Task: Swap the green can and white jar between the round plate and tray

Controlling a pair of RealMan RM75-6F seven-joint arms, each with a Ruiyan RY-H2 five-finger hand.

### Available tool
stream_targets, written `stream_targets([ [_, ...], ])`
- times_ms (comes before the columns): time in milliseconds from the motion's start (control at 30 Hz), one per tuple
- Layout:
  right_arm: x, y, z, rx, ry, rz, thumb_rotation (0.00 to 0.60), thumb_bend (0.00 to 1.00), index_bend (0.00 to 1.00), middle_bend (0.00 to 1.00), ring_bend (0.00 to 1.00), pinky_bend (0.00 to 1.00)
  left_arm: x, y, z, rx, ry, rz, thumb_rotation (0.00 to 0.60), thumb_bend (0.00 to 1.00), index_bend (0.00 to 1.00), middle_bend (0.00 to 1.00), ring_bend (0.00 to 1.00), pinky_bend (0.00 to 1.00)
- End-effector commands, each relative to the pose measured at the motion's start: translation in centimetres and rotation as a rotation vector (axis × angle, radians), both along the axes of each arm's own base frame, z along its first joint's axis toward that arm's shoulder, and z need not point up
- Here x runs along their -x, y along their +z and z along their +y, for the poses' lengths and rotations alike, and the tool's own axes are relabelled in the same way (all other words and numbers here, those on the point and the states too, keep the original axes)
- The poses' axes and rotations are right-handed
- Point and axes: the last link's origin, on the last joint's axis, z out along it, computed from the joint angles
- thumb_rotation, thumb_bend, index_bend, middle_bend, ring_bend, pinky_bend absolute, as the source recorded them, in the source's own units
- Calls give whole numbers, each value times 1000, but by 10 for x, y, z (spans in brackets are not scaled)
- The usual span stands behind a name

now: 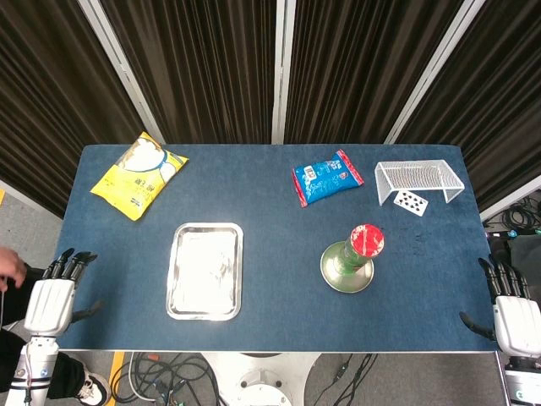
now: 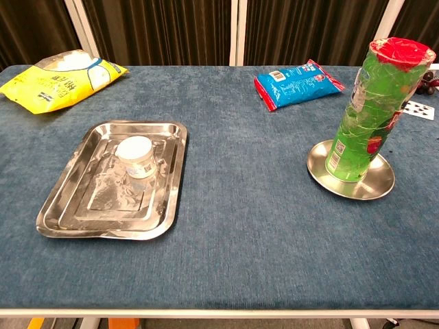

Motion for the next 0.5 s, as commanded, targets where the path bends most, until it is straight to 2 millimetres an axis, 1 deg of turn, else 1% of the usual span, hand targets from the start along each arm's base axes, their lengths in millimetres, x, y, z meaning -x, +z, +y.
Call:
stream_targets([
  [33, 0, -1, -1, -1, 2, -2, 600, 87, 0, 0, 0, 0, 0, 0, 0, -1, -1, -1, 600, 92, 185, 166, 79, 203],
  [200, -4, 1, -3, 6, 18, -9, 600, 87, 0, 0, 0, 0, -1, -1, -1, 2, -3, -4, 600, 92, 185, 166, 79, 203],
  [300, -11, 4, -7, 13, 46, -9, 600, 86, 0, 0, 0, 0, -1, -1, 0, 6, -4, -5, 600, 92, 185, 166, 79, 203],
  [400, -24, 7, -13, 7, 86, -6, 600, 84, 0, 0, 0, 0, -1, -2, 2, 11, -6, -9, 600, 93, 185, 166, 79, 203],
  [500, -42, 9, -24, -20, 144, 0, 600, 79, 0, 0, 0, 0, -2, -2, 3, 17, -11, -12, 600, 93, 185, 166, 79, 203],
])
